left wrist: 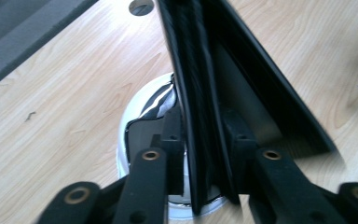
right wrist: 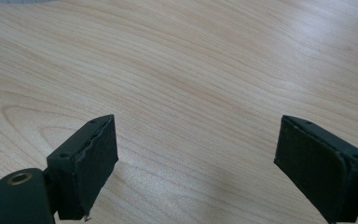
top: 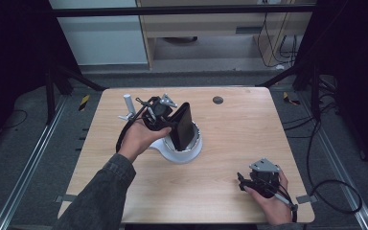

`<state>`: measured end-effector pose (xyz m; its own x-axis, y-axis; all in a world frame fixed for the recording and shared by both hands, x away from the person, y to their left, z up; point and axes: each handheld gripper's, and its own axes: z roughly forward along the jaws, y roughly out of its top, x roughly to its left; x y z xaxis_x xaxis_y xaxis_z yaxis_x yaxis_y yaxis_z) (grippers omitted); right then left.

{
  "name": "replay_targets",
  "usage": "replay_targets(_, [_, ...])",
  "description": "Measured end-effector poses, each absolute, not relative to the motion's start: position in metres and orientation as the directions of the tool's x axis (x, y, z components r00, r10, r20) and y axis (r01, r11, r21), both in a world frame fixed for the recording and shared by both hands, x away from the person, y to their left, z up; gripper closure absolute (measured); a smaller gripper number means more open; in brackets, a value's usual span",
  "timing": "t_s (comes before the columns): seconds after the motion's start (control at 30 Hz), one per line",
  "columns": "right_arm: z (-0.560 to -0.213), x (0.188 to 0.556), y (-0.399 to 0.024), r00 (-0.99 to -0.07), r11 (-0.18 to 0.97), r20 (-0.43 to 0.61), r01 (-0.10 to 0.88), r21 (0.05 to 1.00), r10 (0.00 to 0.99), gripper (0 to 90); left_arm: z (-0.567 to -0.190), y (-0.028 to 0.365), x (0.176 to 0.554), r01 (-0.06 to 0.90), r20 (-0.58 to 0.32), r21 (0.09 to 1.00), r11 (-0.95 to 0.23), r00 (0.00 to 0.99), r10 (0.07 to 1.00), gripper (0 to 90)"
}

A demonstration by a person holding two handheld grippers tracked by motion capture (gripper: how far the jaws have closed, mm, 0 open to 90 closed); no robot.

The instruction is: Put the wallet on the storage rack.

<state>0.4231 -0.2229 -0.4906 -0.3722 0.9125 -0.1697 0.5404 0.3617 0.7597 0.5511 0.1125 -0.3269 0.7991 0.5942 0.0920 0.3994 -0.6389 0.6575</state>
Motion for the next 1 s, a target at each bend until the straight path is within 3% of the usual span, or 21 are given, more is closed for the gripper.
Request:
replay_targets(0.1, [-0.491,0.423,-0.223,-0.373,0.365,-0.173,0.54,0.758,0.912,12.9,-0.325,0.117,0.549,0.399,0.106,0.671,-0.625,0.782,0.614,67.1])
replay_targets(0.63, [-0.492,0.423,-0.222,-0.378,0.369,-0.173,0.542,0.755,0.909,12.7,-0.317,0.126,0.546,0.391,0.144,0.699,-0.599,0.743,0.653,62.8])
replay_targets(1.0, [-0.492,0.423,-0.222,-0.379,0.371,-0.173,0.545,0.752,0.909,12.7,-0.309,0.133,0.528,0.35,0.162,0.735,-0.581,0.741,0.651,52.2])
